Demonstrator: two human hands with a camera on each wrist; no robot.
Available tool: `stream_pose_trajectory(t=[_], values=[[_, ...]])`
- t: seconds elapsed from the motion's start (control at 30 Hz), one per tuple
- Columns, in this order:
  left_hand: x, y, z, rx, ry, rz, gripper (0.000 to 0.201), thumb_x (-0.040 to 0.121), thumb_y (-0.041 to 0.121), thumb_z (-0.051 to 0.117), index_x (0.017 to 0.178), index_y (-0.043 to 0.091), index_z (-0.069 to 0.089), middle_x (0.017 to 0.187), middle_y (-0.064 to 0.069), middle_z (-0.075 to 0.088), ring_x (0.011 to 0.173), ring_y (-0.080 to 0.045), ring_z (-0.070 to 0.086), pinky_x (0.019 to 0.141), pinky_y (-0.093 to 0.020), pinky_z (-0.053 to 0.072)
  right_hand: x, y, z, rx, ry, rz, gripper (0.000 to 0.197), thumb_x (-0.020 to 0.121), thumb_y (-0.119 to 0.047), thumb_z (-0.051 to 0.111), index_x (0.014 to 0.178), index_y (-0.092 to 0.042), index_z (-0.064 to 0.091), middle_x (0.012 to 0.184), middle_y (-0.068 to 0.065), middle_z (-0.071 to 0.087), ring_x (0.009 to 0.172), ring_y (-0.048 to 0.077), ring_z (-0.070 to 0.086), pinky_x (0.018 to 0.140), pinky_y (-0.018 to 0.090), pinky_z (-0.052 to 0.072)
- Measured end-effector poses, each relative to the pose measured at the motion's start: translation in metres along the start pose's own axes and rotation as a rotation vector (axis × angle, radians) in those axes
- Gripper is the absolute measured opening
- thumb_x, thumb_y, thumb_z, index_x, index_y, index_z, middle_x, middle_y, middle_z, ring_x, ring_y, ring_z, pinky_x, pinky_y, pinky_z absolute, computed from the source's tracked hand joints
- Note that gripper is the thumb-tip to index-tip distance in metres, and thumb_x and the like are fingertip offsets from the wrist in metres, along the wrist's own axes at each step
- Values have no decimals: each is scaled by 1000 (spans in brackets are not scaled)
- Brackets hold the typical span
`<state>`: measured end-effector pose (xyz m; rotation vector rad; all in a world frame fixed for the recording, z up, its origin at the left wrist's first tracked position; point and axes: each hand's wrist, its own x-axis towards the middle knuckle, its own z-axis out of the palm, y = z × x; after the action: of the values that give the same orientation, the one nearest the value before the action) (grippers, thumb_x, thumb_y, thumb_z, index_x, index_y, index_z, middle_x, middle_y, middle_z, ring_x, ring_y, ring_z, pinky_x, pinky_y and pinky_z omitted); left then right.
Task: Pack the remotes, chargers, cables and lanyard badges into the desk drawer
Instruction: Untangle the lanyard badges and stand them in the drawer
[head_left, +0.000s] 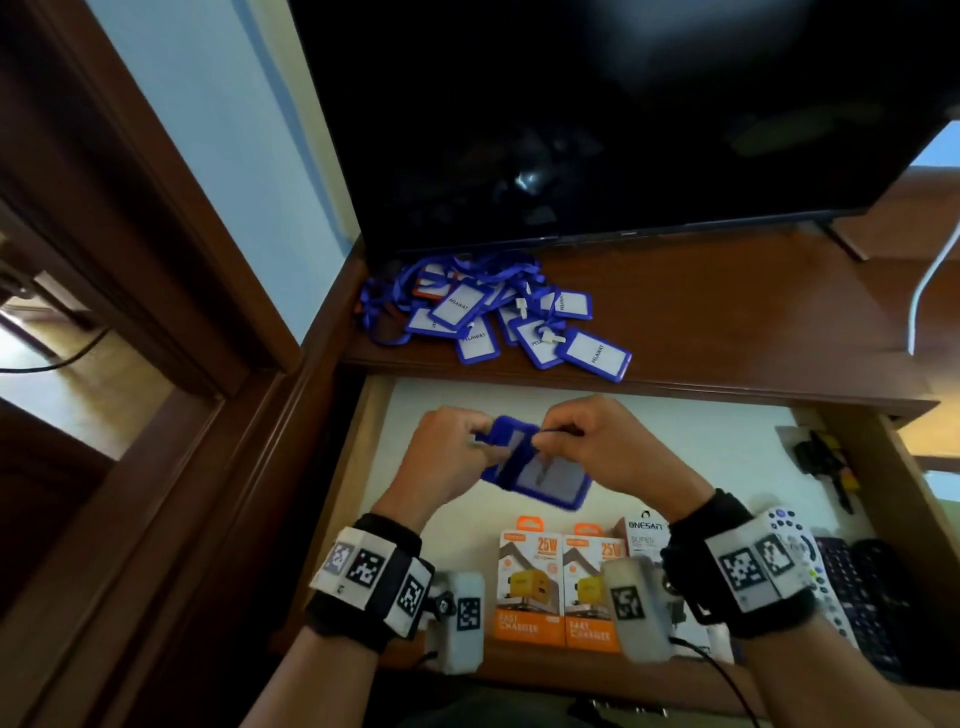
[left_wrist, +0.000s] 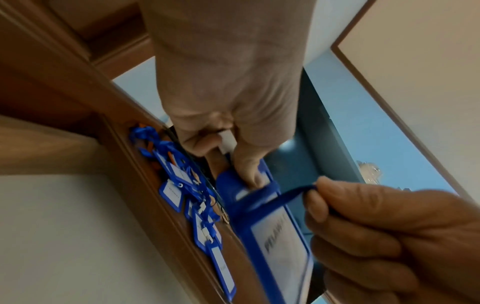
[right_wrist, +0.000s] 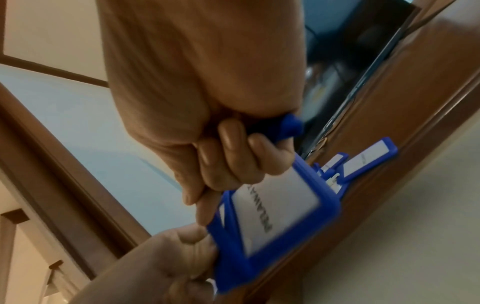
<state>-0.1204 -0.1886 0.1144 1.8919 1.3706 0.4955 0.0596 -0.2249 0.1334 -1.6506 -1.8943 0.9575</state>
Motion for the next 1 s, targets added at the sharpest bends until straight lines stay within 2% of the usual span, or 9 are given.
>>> stream_pose_trajectory(t=[0.1, 0.23, 0.3, 0.43, 0.53, 0.67, 0.77, 0.87, 1.0], values=[[0, 3, -3, 57, -206, 17, 9, 78, 11, 74, 82, 19, 73, 80, 7, 65, 79, -9, 58, 70, -24, 42, -1, 10, -4, 107, 59, -7, 15, 86, -18, 67, 73, -11, 68, 68, -1, 62, 59, 5, 50, 59, 17, 41], [-2, 3, -2, -94, -328, -7, 25, 79, 2, 71, 74, 27, 68, 79, 12, 66, 80, -5, 60, 72, -23, 44, -12, 25, -5, 377, 100, 34, 17, 90, -14, 62, 74, -7, 66, 49, -11, 48, 45, 2, 38, 47, 14, 33], [-3, 2, 3, -236, -293, -5, 25, 79, -4, 68, 78, 21, 70, 78, 7, 68, 79, -7, 61, 73, -23, 45, -15, 35, -1, 522, 72, 81, 23, 93, -14, 57, 72, -6, 62, 50, -8, 47, 45, 4, 39, 46, 17, 33], [-6, 1, 23, -517, -125, -39, 30, 81, -9, 62, 88, 19, 71, 86, 2, 71, 81, -10, 62, 74, -24, 47, -20, 42, 6, 627, 45, 76, 22, 92, -5, 54, 70, -8, 57, 56, -3, 63, 53, 4, 62, 53, 17, 45], [-11, 5, 39, -625, -7, -67, 29, 86, -6, 57, 102, 15, 69, 98, -5, 72, 91, -15, 64, 79, -25, 51, -24, 44, 15, 735, 74, 170, 30, 89, 8, 53, 75, -19, 52, 56, -8, 62, 52, 0, 59, 56, 18, 48], [-18, 9, 49, -785, 138, -109, 27, 93, -2, 50, 105, 15, 67, 99, -5, 72, 97, -19, 66, 83, -30, 54, -9, 35, 26, 800, -38, 293, 25, 87, -14, 59, 65, -7, 49, 56, 11, 44, 45, 16, 39, 49, 25, 35], [-21, 2, 47, -900, 212, -151, 28, 94, -2, 46, 102, 15, 67, 94, -1, 73, 94, -19, 67, 80, -30, 55, 0, 32, 38, 890, -125, 237, 21, 96, -11, 46, 77, -5, 53, 59, 8, 45, 47, 13, 37, 48, 21, 35], [-20, -8, 40, -970, 243, -182, 29, 93, -1, 46, 100, 17, 68, 93, 0, 74, 92, -15, 68, 77, -27, 54, 7, 36, 49, 951, -187, 178, 13, 94, -12, 49, 89, -7, 61, 61, 6, 49, 50, 13, 39, 50, 24, 36], [-8, -31, 17, -1047, 280, -235, 27, 93, -1, 46, 98, 15, 67, 89, 1, 74, 86, -13, 69, 73, -27, 56, 28, 37, 55, 917, -253, 214, 22, 95, -13, 50, 91, 0, 66, 64, 12, 51, 51, 15, 42, 50, 26, 36]])
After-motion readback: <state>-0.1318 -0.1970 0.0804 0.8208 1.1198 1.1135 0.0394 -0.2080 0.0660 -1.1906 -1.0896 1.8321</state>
